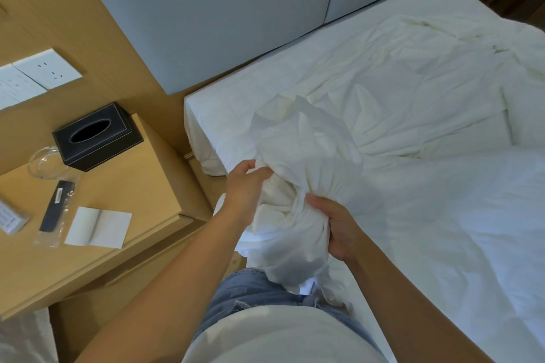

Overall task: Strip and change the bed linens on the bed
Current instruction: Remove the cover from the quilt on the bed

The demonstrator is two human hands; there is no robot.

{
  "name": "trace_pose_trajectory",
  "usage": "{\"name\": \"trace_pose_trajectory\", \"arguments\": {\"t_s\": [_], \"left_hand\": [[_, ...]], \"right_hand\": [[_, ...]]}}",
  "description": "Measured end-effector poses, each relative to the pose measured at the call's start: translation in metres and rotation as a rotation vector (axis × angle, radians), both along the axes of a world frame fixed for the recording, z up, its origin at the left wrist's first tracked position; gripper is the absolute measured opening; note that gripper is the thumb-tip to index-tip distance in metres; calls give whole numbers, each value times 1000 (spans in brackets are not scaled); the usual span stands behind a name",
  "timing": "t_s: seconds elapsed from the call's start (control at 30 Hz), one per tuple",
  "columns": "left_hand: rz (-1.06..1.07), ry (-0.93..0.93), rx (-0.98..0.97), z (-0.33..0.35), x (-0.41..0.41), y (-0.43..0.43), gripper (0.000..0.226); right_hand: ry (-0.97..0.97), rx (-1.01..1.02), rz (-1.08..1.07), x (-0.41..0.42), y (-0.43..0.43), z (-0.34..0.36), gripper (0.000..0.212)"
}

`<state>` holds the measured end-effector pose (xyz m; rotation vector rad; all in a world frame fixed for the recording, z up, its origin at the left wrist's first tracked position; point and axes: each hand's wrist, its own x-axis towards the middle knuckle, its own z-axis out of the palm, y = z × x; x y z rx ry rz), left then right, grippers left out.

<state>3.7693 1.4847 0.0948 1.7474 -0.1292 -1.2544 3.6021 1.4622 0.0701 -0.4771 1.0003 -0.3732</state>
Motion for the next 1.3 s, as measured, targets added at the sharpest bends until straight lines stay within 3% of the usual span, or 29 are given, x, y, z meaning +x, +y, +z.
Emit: {"name": "trace_pose_trajectory", "arguments": {"t_s": [0.13, 0.2, 0.27, 0.4, 0.5, 0.7, 0.83, 0.9, 1.0, 1.13, 1.3], "left_hand": [[-302, -46, -54, -7, -10, 3, 42], [-447, -97, 18, -15, -9, 7, 53], [-446, -103, 126, -19, -7, 8, 60], [-486, -148, 306, -18, -6, 4, 38], [-568, -224, 397, -18, -8, 2, 44], [-608, -271, 304, -20, -6, 8, 42], [-836, -364, 348, -12, 0, 4, 27], [-876, -422, 344, -10, 0, 0, 25], [-925, -366, 327, -9, 2, -1, 22], [-849, -259, 263, -13, 8, 8, 30], [-499, -81, 107, -18, 11, 12, 28]], "right_hand": [[-4, 3, -26, -7, 1, -3, 38], [-55, 26, -38, -9, 2, -4, 32], [-102, 59, -39, -9, 3, -5, 27], [-140, 114, -45, -9, 3, -7, 23], [-141, 103, -61, -9, 2, -8, 22], [-108, 101, -71, -4, 2, -10, 47], [-160, 143, 14, -6, -2, -7, 28], [-152, 130, 62, -5, -3, -8, 26], [-117, 120, 35, -2, -2, -8, 28], [-95, 84, -32, 10, 1, -5, 35], [28, 36, -93, 28, -1, -6, 18]]}}
